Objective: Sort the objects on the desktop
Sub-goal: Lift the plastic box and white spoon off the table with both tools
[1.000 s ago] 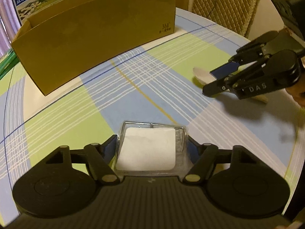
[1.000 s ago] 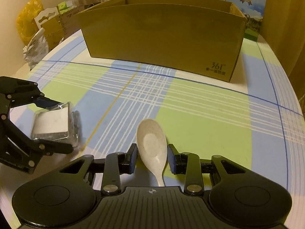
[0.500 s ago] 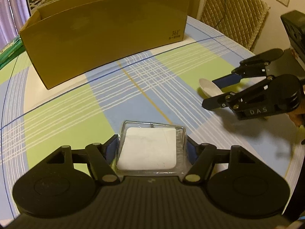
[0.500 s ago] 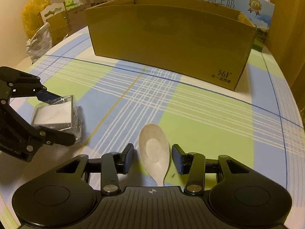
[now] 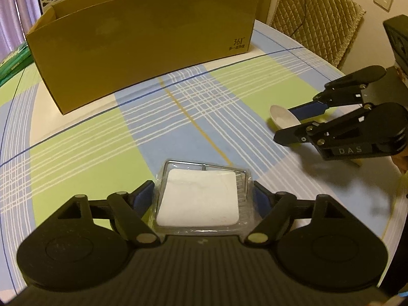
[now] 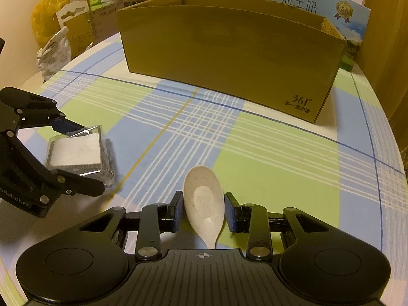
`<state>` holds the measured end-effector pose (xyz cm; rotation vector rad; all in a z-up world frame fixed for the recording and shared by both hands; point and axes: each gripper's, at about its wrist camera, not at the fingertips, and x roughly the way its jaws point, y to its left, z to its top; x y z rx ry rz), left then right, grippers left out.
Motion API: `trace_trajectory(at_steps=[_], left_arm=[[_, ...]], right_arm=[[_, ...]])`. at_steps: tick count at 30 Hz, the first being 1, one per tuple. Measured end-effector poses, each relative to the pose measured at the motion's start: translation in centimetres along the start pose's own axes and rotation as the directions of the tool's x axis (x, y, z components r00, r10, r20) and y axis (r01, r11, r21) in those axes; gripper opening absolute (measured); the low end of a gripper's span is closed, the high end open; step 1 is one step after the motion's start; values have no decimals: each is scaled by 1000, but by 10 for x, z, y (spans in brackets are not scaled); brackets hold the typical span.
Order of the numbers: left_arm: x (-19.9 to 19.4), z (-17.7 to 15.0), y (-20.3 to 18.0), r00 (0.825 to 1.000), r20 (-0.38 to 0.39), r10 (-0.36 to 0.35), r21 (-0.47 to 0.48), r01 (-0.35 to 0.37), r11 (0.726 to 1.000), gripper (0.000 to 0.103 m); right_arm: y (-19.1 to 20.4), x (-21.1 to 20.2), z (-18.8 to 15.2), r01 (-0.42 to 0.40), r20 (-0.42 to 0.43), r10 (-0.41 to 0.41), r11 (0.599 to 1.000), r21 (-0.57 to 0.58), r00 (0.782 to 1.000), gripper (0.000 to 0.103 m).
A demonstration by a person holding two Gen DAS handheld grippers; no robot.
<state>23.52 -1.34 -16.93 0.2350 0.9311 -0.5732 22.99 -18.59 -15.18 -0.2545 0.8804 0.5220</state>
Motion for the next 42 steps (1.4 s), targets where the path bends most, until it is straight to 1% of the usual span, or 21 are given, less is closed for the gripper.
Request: trace_trajectory(at_steps=[3,8,11,12,20,25,32,34,36,39,42], left_arm=[[1,0,2,1000,-2,-5,-14,5,1000,76],[2,-1,0,1000,-12,-1,-8,1,1000,74],[1,-2,-1,1000,-10,6,-2,-6,1000,67],[1,-2,-1,1000,-7,8,-4,-8,1000,66],[-12,3,7,997,53,54,-68,-50,996,65],[-14,4,7,996,38,75,-96,-71,993,65],[-19,0,5,996,26,80,-121,-76,990,65],[-21,-2,7,998,18,63,-163,-60,985,65],[-26,-2,7,999,28,39,-199,-33,980,65],[-31,-1,3,998,36,50,-215,-41,976,65],[-38,2,-1,997,47,61,-258,-47,965,65]], right_arm=[[1,-1,0,0,8,0,1000,-2,1000,31],[1,-2,3,-1,21,1,1000,7,1000,31],[1,-3,4,-2,30,2,1000,13,1000,31],[1,-4,5,-1,33,1,1000,15,999,31],[0,-10,10,1,66,-4,999,45,998,31],[-1,-13,14,-4,82,-2,998,66,997,31],[4,-19,16,-21,100,10,994,111,995,31],[7,-21,15,-22,102,10,993,115,995,31],[9,-24,15,-23,109,9,992,126,994,31],[11,-29,15,-20,121,2,988,152,993,31],[13,-34,13,-19,130,-4,984,179,991,31]])
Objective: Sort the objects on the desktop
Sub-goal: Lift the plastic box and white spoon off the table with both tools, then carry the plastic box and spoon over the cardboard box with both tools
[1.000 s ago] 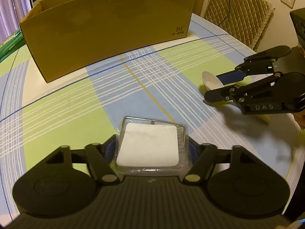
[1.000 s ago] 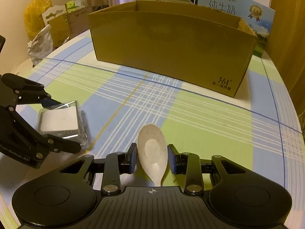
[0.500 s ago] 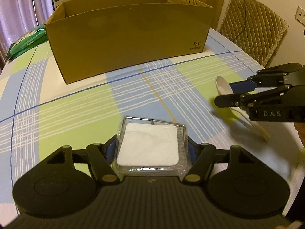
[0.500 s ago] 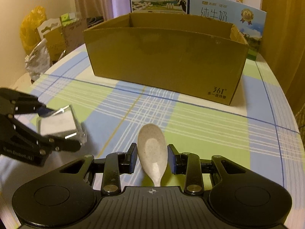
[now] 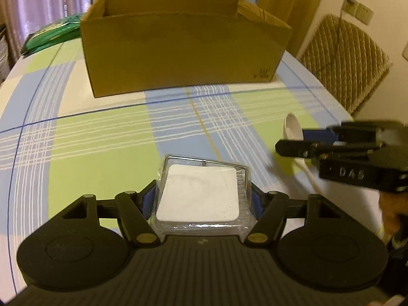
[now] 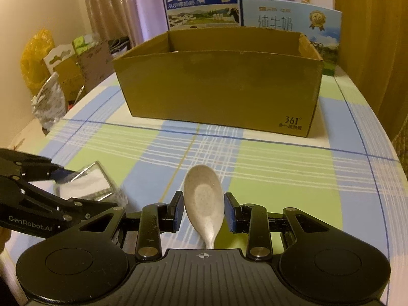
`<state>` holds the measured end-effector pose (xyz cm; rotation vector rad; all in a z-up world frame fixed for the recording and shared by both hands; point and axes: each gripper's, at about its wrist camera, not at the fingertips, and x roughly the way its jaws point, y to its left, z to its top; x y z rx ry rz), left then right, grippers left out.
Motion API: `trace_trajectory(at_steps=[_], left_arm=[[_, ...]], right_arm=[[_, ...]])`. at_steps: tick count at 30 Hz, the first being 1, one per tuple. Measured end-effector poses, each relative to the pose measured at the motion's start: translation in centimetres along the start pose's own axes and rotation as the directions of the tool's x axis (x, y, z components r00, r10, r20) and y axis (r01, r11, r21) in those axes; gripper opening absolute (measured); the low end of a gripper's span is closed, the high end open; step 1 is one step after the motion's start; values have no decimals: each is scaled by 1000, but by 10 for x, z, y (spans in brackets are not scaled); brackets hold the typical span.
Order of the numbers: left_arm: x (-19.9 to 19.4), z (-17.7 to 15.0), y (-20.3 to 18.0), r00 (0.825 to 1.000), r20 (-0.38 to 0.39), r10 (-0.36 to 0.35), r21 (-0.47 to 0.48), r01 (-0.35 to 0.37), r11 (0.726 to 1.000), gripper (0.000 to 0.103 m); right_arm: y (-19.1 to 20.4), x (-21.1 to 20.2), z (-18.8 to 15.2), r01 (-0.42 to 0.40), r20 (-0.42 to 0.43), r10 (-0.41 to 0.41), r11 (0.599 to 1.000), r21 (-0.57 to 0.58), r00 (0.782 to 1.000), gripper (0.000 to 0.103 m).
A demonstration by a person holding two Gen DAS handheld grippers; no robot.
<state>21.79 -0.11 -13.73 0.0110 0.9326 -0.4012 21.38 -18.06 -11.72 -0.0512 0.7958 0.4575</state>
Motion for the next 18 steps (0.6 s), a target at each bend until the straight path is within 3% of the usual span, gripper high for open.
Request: trace_trajectory(at_steps=[9,18], left_arm=[[-34,-5,-17,999,41,33,-72,-30,997,65],[-59,-10,-33,997,56,53,-67,-49,997,65]], right_arm=[[-1,-31,-2,13,70,-20,996,89,997,31],[10,-61,-5,-34,152,13,991,132,988,29]])
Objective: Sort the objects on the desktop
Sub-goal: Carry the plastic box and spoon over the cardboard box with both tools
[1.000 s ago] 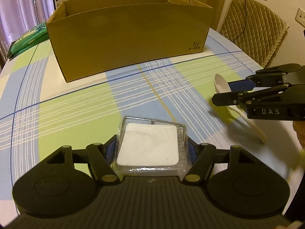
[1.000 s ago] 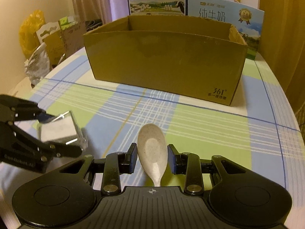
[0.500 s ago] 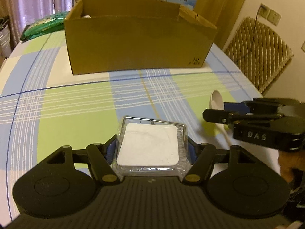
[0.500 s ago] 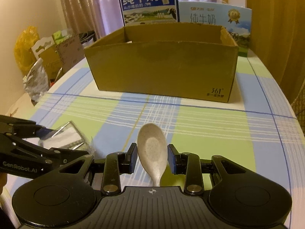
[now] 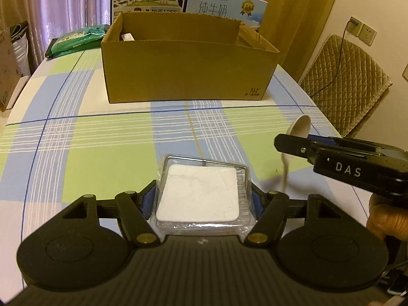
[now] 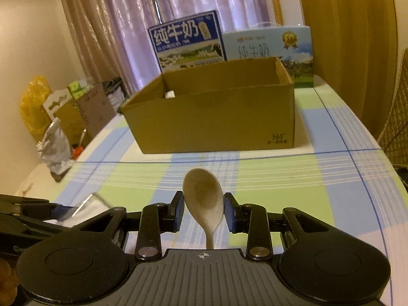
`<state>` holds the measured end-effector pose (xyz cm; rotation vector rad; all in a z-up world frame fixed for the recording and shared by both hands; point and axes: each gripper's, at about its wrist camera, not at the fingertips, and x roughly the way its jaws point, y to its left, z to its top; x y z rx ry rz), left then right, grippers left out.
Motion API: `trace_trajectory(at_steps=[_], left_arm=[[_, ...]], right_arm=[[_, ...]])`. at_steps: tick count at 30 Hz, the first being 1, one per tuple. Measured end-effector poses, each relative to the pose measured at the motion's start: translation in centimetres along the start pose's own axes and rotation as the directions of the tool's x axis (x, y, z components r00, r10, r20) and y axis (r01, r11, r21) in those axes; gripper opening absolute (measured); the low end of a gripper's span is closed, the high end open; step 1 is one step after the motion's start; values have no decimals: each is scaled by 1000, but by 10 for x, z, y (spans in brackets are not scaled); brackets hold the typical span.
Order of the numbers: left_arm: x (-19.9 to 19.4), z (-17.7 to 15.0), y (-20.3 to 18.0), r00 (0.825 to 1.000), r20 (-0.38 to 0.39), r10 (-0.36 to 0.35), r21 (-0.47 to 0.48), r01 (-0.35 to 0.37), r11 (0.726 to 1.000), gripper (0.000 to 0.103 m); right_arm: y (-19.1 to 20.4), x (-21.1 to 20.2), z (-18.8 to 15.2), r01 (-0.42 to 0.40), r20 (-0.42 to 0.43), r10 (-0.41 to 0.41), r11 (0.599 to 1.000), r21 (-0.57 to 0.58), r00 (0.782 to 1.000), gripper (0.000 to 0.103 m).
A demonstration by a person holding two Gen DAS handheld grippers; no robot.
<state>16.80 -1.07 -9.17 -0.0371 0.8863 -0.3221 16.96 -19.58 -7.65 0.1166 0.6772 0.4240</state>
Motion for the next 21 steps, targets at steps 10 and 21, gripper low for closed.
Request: trace_trajectory(at_steps=[10,21], left_arm=[[-14,-2,-6,1000,20,4,9,-4,1000,65],[-10,-4,-6,1000,13,-2,4,2,1000,65]], right_arm=[[7,-10,-5,-7,16,7,1000,-8,1000,28],[-1,-10,-4,-20,24,19,999,33,1000,28]])
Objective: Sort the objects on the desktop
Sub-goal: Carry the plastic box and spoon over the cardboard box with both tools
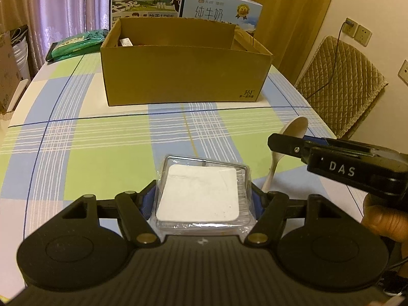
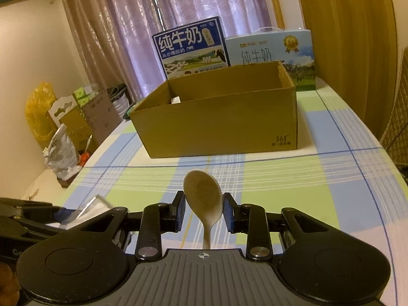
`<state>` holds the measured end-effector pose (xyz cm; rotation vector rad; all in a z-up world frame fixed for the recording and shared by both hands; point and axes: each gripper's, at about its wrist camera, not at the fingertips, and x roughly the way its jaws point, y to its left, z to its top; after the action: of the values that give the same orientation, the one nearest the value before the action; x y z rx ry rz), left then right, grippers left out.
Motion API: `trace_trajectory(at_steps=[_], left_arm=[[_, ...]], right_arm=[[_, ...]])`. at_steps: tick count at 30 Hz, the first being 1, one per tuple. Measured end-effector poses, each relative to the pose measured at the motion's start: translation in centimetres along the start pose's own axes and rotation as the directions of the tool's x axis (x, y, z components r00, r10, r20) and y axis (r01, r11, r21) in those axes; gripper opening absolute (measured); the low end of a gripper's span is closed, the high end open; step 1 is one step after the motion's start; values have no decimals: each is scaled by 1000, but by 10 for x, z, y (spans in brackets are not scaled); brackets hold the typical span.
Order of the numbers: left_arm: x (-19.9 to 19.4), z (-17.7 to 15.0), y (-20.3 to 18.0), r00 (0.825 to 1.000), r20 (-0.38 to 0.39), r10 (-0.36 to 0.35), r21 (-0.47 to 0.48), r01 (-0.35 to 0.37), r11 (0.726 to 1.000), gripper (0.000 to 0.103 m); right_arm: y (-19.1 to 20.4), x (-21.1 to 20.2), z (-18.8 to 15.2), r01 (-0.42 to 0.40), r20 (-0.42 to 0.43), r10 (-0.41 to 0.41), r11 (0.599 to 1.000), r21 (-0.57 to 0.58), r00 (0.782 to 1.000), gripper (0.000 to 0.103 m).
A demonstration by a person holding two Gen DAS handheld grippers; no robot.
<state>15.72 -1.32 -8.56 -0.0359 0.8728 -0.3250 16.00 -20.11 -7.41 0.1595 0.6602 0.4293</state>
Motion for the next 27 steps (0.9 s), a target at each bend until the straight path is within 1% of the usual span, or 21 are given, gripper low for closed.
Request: trace_trajectory(at_steps=[5,13,27], left_arm=[[2,2,1,1000,1,-3,-5,3,1000,65],[0,11,1,1000,22,-4,6,4,1000,65],[-4,42,3,997,69,14,49,-18,999,65]], right_arm=[[-4,-3,3,-8,21,8,1000,30,1000,28],[-2,-7,9,-7,38,6,1000,30,999,28],[-10,-13,47,16,78,-17,1000,13,997,28]])
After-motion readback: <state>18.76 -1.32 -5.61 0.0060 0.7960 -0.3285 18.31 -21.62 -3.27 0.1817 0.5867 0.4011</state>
